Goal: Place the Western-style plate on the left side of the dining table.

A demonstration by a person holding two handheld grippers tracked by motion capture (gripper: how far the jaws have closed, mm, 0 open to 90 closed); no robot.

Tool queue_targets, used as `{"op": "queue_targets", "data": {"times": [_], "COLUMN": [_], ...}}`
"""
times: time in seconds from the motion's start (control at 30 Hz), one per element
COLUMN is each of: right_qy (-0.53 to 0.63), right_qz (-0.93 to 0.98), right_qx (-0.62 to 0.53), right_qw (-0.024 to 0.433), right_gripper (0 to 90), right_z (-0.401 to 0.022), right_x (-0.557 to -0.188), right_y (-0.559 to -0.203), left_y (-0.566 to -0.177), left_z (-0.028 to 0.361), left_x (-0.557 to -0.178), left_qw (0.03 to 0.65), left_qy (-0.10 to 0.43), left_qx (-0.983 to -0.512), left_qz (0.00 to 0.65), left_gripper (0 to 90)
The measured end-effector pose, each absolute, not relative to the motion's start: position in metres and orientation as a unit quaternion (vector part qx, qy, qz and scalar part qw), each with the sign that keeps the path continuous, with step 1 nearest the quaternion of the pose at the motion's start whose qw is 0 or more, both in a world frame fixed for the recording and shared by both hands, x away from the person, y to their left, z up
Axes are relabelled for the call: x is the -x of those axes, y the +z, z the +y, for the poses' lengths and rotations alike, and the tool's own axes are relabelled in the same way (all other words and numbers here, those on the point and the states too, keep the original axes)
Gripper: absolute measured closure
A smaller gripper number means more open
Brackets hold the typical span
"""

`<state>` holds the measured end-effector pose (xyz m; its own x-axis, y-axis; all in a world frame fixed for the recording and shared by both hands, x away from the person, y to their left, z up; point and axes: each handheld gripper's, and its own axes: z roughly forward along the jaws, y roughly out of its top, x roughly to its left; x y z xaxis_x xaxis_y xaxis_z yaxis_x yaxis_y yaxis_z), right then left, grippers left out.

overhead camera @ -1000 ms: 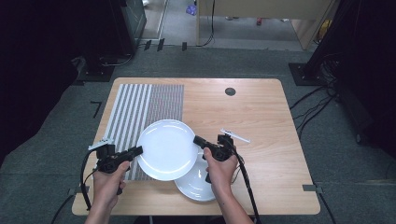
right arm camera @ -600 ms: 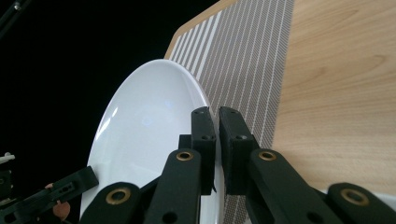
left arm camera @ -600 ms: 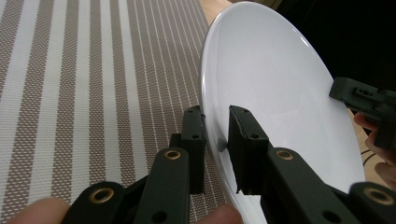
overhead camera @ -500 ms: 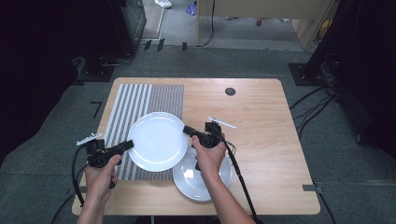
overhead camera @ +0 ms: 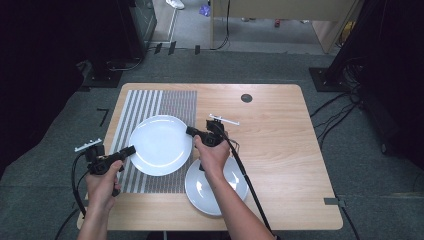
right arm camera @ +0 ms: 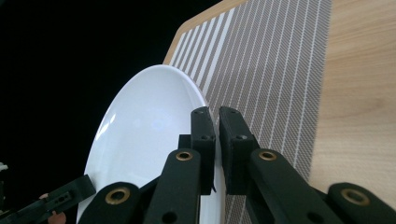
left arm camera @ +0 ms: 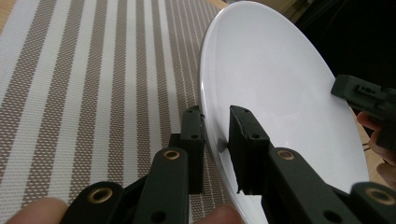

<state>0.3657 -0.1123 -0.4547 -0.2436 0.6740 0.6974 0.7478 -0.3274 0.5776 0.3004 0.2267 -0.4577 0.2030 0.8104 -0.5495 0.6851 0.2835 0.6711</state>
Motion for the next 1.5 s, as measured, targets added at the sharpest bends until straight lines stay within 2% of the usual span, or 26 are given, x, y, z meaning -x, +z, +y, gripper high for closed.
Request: {"op": "queue_targets", "data": {"times": [0.73,1.03,1.2,1.5], "right_qy": [-0.495,-0.492,-0.490,-0.482], "right_qz": [-0.589,-0.593,-0.590,-0.587], "right_qx": [0.638,0.637,0.641,0.650], "right_qw": [0.039,0.035,0.032,0.028], "right_gripper": [85.3,85.2,84.9,84.5], "right_z": [-0.080,-0.073,-0.068,-0.069], "right_x": [-0.419,-0.432,-0.438,-0.447], "right_y": [-0.479,-0.486,-0.490,-0.499], "left_y": [-0.484,-0.492,-0.495,-0.496], "left_z": [0.246,0.250,0.255,0.254], "left_x": [-0.340,-0.350,-0.361,-0.385], "left_qw": [0.478,0.472,0.483,0.468], "left_qy": [0.057,0.057,0.048,0.043], "left_qx": [-0.563,-0.560,-0.543,-0.550], "left_qz": [0.672,0.678,0.686,0.690], "left_gripper": [77.7,77.4,79.5,80.5]}}
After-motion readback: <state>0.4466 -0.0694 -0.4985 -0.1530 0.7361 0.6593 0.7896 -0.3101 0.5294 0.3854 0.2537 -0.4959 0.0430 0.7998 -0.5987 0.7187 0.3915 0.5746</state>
